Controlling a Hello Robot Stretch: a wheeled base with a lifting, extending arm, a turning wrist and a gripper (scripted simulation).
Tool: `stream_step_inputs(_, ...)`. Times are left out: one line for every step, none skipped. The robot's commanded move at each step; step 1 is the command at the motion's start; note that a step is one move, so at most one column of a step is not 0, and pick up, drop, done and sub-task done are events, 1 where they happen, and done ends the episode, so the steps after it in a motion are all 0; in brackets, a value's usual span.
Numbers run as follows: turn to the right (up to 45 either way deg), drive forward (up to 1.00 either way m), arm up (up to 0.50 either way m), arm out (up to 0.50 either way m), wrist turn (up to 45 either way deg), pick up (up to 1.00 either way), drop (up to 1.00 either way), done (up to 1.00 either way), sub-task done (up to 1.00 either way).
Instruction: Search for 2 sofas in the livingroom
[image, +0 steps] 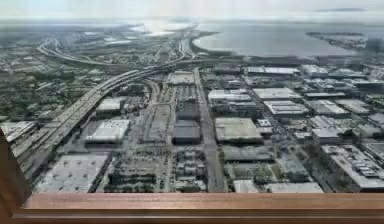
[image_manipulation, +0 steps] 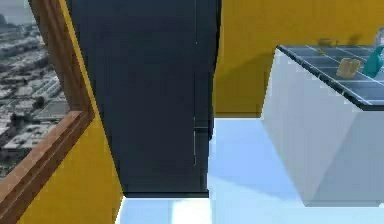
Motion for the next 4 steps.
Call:
stream_step_inputs(-45.0,0.00,0.00,0.00,0.0,0.00,0.00,0.00,0.00)
stream_step_inputs(-45.0,0.00,0.00,0.00,0.0,0.00,0.00,0.00,0.00)
stream_step_inputs(-45.0,0.00,0.00,0.00,0.0,0.00,0.00,0.00,0.00)
stream_step_inputs(-42.0,0.00,0.00,0.00,0.0,0.00,0.00,0.00,0.00)
